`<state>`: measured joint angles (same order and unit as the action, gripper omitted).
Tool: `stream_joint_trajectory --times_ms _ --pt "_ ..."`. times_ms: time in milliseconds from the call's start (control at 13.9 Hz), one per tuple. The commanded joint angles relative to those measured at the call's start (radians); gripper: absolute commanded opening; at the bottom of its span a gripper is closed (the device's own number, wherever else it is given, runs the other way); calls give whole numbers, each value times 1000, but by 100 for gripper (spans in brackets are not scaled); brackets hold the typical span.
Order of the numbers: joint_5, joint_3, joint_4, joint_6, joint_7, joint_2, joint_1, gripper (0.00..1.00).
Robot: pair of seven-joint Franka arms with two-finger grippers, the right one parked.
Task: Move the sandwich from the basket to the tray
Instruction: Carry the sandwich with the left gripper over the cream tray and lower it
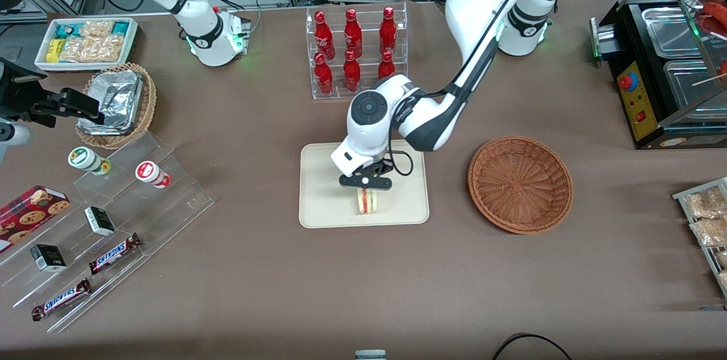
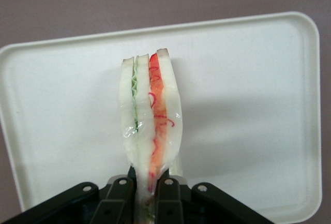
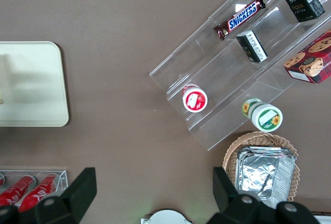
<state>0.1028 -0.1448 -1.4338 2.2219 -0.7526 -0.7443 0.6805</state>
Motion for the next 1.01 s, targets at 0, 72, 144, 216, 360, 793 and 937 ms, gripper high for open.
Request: stream_joint_trajectory --times_ms 0,72,144,216,360,793,937 --pt "24 13 32 42 -30 -46 19 0" --pt "26 13 30 45 -39 -50 24 0" --pt "26 13 29 45 -42 -55 27 21" --pt "26 13 29 45 -42 -55 27 82" --pt "26 14 30 36 -45 -38 28 100" --pt "14 31 32 -112 -66 153 -19 100" --pt "12 31 29 -180 -102 230 -67 100"
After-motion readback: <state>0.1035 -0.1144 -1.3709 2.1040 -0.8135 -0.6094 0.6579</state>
